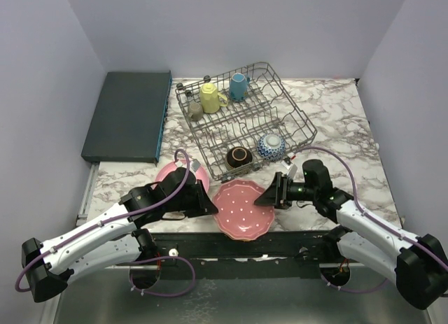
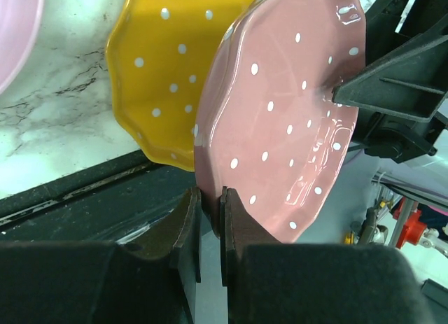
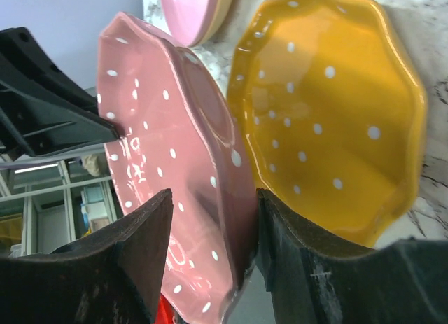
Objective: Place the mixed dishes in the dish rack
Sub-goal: Insert the plate into the dish rack.
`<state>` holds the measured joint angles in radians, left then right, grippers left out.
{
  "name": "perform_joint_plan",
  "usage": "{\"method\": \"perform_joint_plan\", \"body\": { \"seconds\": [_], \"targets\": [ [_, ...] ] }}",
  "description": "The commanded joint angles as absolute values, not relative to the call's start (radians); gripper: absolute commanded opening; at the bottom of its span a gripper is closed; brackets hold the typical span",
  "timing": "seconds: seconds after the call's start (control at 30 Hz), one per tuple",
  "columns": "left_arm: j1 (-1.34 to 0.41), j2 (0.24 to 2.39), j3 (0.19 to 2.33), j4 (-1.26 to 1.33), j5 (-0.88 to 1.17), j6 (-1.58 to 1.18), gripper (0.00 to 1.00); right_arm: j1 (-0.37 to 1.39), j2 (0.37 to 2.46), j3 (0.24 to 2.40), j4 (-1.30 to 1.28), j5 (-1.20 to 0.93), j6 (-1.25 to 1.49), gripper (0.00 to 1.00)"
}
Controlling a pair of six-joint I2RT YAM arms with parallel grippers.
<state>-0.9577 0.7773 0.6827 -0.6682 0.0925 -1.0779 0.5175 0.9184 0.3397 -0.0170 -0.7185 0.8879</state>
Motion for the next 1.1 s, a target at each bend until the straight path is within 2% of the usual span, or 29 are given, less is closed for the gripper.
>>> {"method": "perform_joint_plan", "body": {
  "seconds": [0.0, 0.5, 0.73, 0.87, 1.07],
  "targets": [
    [-0.957, 0.762, 0.727, -0.500, 0.161, -1.112, 0.00, 0.523, 0.896, 0.319, 0.108, -0.797, 0.940, 0.56],
    [-0.957, 0.779, 0.674, -0.507, 0.124, -1.090, 0.00, 0.523, 0.731, 0.301, 0.107, -0.799, 0.998, 0.40],
    [-0.957, 0.797, 0.688, -0.511, 0.111, -1.067, 0.00, 0.523, 0.702, 0.293, 0.113, -0.801, 1.013, 0.19],
    [-0.957, 0.809, 0.698, -0.510, 0.094, -1.053, 0.00, 0.523, 0.704, 0.304, 0.090, -0.793, 0.999, 0.00],
    [-0.957, 0.821, 0.718, -0.512, 0.065, -1.022, 0.19, 0.523, 0.702, 0.353, 0.013, -0.748, 0.961, 0.00]
  ]
}}
